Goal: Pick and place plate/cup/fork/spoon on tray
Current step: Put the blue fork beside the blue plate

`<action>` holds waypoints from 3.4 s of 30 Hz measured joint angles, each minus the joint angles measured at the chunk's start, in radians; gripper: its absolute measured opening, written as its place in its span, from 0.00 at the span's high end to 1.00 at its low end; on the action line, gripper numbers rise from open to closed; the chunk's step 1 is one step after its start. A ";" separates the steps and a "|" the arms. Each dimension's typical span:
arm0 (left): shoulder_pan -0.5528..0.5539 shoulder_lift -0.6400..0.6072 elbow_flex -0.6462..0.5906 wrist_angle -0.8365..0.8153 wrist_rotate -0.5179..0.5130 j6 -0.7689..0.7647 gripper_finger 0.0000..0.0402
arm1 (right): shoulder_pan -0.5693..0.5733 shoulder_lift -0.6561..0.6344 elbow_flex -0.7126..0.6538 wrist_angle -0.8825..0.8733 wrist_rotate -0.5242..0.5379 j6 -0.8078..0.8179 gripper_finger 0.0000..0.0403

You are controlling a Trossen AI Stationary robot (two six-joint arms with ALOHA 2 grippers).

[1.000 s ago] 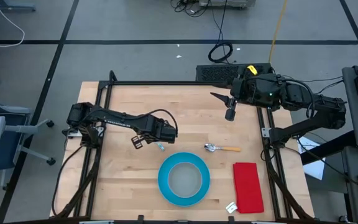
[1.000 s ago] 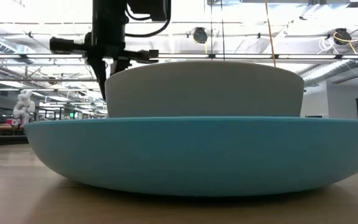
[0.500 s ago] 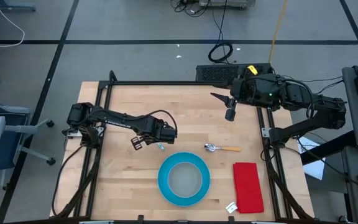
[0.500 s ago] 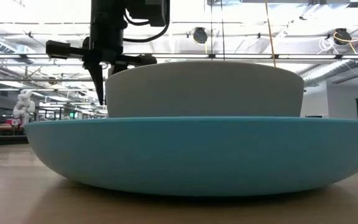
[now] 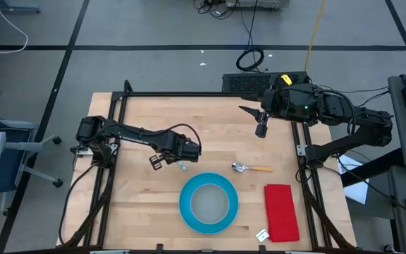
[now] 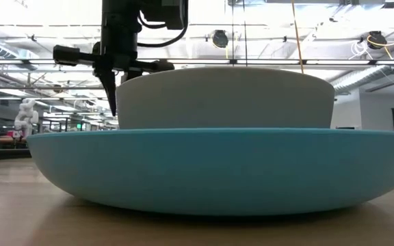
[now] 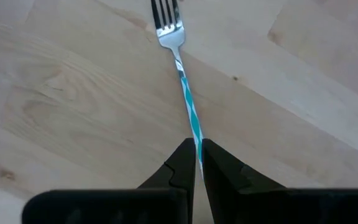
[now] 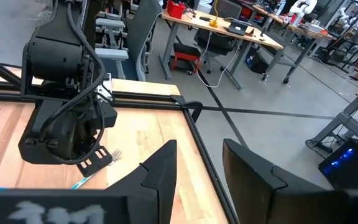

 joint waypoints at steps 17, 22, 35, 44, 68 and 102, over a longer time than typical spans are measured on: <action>0.000 0.000 0.000 0.048 -0.109 0.120 0.92 | 0.000 0.000 0.000 -0.009 0.000 0.000 0.70; 0.000 0.000 0.000 0.048 -0.095 0.130 0.92 | 0.000 0.000 0.000 -0.010 0.000 0.000 0.70; 0.001 0.000 0.000 0.044 -0.085 0.054 0.92 | 0.000 0.000 0.000 -0.023 0.000 0.000 0.70; 0.003 0.000 0.000 0.042 -0.056 0.042 0.91 | 0.000 0.000 0.000 -0.034 -0.001 0.000 0.70; 0.032 0.034 -0.128 0.235 0.026 -0.131 0.53 | 0.000 0.000 0.000 -0.037 -0.001 0.005 0.70; 0.059 0.047 -0.165 0.255 0.061 -0.195 0.53 | 0.000 0.000 0.000 -0.031 -0.001 0.001 0.70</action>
